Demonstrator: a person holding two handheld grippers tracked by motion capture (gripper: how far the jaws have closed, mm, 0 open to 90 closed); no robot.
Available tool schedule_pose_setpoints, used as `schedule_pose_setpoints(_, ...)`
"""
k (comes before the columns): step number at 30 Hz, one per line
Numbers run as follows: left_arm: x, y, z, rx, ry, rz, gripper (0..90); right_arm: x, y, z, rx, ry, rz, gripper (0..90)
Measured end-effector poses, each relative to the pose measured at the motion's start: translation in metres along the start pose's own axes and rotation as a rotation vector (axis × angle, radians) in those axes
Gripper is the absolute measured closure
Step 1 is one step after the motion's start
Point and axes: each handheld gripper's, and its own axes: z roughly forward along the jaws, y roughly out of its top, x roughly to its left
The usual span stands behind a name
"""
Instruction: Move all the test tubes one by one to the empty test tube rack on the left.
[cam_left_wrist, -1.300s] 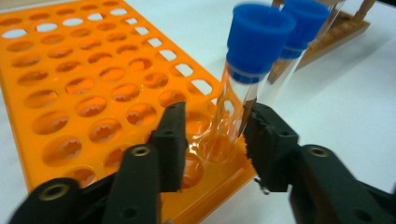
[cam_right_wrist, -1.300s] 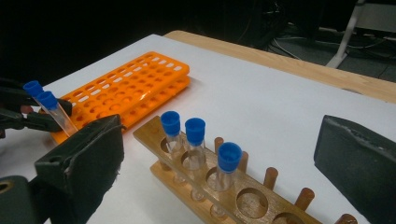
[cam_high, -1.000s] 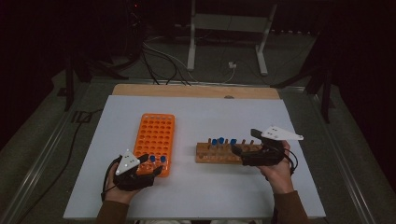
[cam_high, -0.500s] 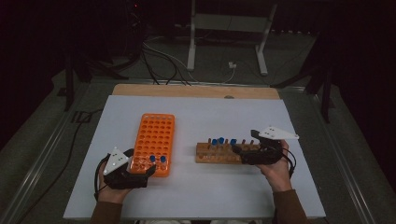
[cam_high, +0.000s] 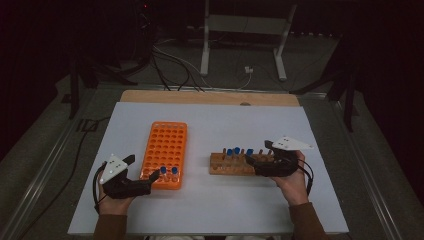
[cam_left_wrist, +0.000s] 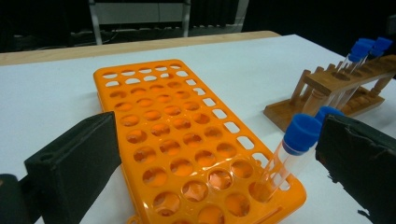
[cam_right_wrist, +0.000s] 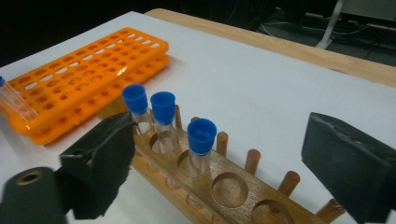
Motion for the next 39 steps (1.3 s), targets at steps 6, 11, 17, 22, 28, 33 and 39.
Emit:
schedule_pose_setpoints(6,0.002,-0.001,-0.002,-0.015,0.024,-0.007,0.4,0.003,-0.003,0.006,0.017,0.013,-0.010,20.7)
schedule_pose_setpoints(11,0.004,-0.001,-0.002,-0.019,0.026,-0.013,0.4,0.006,-0.007,0.012,0.039,0.018,-0.037,40.4)
schedule_pose_setpoints(17,0.003,-0.002,-0.001,-0.015,0.026,-0.011,0.5,0.008,-0.012,0.019,0.055,0.017,-0.053,58.0)
schedule_pose_setpoints(22,0.003,-0.002,-0.001,-0.013,0.026,-0.014,0.5,0.007,-0.015,0.022,0.058,0.013,-0.051,66.0)
schedule_pose_setpoints(28,0.003,-0.003,0.000,-0.010,0.025,-0.018,0.5,0.010,-0.017,0.027,0.068,0.011,-0.066,68.2)
schedule_pose_setpoints(33,0.003,-0.003,0.000,-0.005,0.025,-0.019,0.5,0.012,-0.018,0.028,0.059,0.007,-0.071,75.5)
schedule_pose_setpoints(39,0.003,-0.003,0.000,-0.005,0.025,-0.021,0.5,0.013,-0.018,0.028,0.062,0.011,-0.079,76.7)
